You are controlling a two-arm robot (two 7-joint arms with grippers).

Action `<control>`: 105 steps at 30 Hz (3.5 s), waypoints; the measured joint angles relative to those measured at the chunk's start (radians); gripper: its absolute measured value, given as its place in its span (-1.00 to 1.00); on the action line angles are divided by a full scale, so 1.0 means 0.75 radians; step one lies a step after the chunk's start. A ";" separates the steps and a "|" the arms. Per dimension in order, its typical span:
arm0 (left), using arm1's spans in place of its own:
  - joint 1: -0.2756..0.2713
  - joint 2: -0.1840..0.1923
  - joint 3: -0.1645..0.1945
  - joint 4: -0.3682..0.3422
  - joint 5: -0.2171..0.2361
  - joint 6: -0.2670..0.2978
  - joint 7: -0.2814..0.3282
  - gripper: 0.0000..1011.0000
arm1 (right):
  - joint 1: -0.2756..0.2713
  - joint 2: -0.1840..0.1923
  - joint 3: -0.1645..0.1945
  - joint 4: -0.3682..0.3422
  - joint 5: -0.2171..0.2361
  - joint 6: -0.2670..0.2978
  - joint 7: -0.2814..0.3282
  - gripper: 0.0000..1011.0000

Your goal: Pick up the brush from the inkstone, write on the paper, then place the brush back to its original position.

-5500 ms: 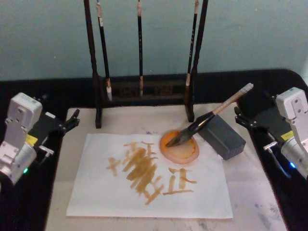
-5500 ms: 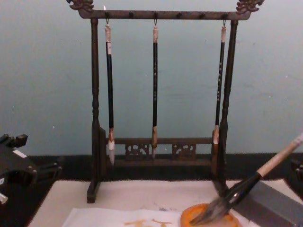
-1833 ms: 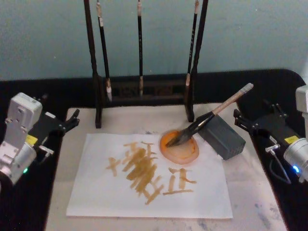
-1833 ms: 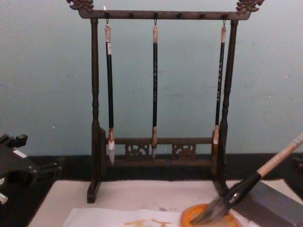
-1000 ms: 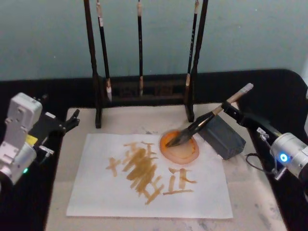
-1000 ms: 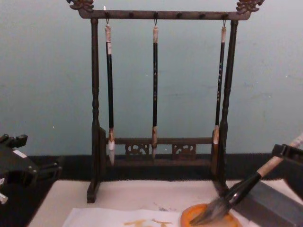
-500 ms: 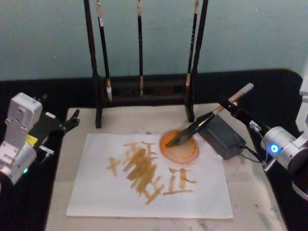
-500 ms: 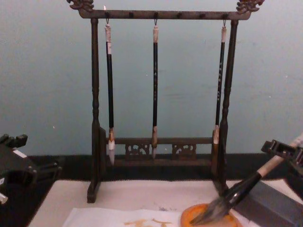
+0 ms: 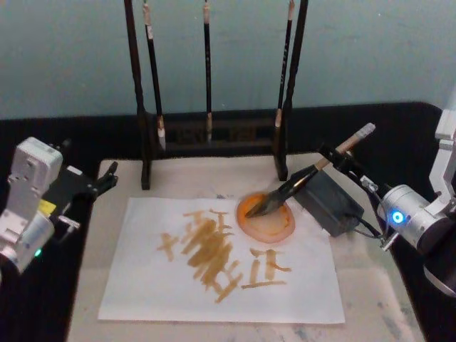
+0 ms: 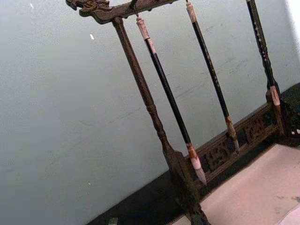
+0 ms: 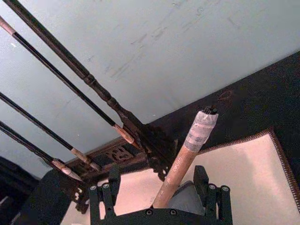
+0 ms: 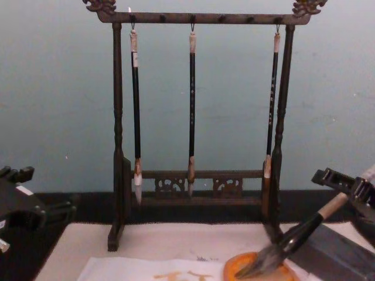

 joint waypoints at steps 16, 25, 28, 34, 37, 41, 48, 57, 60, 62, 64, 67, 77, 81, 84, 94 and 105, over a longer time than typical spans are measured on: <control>0.000 0.000 0.000 0.000 0.000 0.000 0.000 1.00 | -0.003 0.018 -0.038 -0.001 0.039 -0.039 -0.013 0.98; 0.000 0.000 0.000 0.000 0.000 0.000 0.000 1.00 | -0.004 0.016 -0.035 -0.002 0.039 -0.034 -0.016 0.98; 0.000 0.000 0.000 0.000 0.000 0.000 0.000 1.00 | -0.004 0.016 -0.034 -0.002 0.039 -0.033 -0.017 0.94; 0.000 0.000 0.000 0.000 0.000 0.000 0.000 1.00 | -0.005 0.015 -0.032 -0.003 0.039 -0.030 -0.018 0.66; 0.000 0.000 0.000 0.000 0.000 0.000 0.000 1.00 | -0.005 0.015 -0.032 -0.003 0.039 -0.030 -0.018 0.55; 0.000 0.000 0.000 0.000 0.000 0.000 0.000 1.00 | -0.005 0.014 -0.031 -0.004 0.039 -0.029 -0.019 0.24; 0.000 0.000 0.000 0.000 0.000 0.000 0.000 1.00 | -0.005 0.014 -0.030 -0.004 0.038 -0.028 -0.020 -0.17; 0.000 0.000 0.000 0.000 0.000 0.000 0.000 1.00 | -0.005 0.014 -0.030 -0.004 0.038 -0.027 -0.019 -0.65; 0.000 0.000 0.000 0.000 0.000 0.000 0.000 1.00 | -0.005 0.014 -0.030 -0.004 0.038 -0.027 -0.019 -0.65; 0.000 0.000 0.000 0.000 0.000 0.000 0.000 1.00 | -0.005 0.014 -0.030 -0.004 0.038 -0.027 -0.019 -0.65; 0.000 0.000 0.000 0.000 0.000 0.000 0.000 1.00 | -0.005 0.014 -0.030 -0.004 0.038 -0.027 -0.020 -0.65; 0.000 0.000 0.000 0.000 0.000 0.000 0.000 1.00 | -0.005 0.014 -0.030 -0.004 0.037 -0.027 -0.020 -0.65; 0.000 0.000 0.000 0.000 0.000 0.000 0.000 1.00 | -0.005 0.014 -0.030 -0.004 0.037 -0.027 -0.020 -0.65; 0.000 0.000 0.000 0.000 0.000 0.000 0.000 1.00 | -0.009 0.027 -0.045 -0.018 0.031 -0.053 -0.015 -0.65; 0.000 0.000 0.000 0.000 0.000 0.000 0.000 1.00 | -0.015 0.039 -0.058 -0.038 0.024 -0.076 -0.009 -0.65; 0.000 0.000 0.000 0.000 0.000 0.000 0.000 1.00 | -0.034 0.076 -0.083 -0.111 -0.005 -0.140 0.041 -0.65; 0.000 0.000 0.000 0.000 0.000 0.000 0.000 1.00 | -0.069 0.143 -0.123 -0.221 -0.132 -0.238 0.113 -0.65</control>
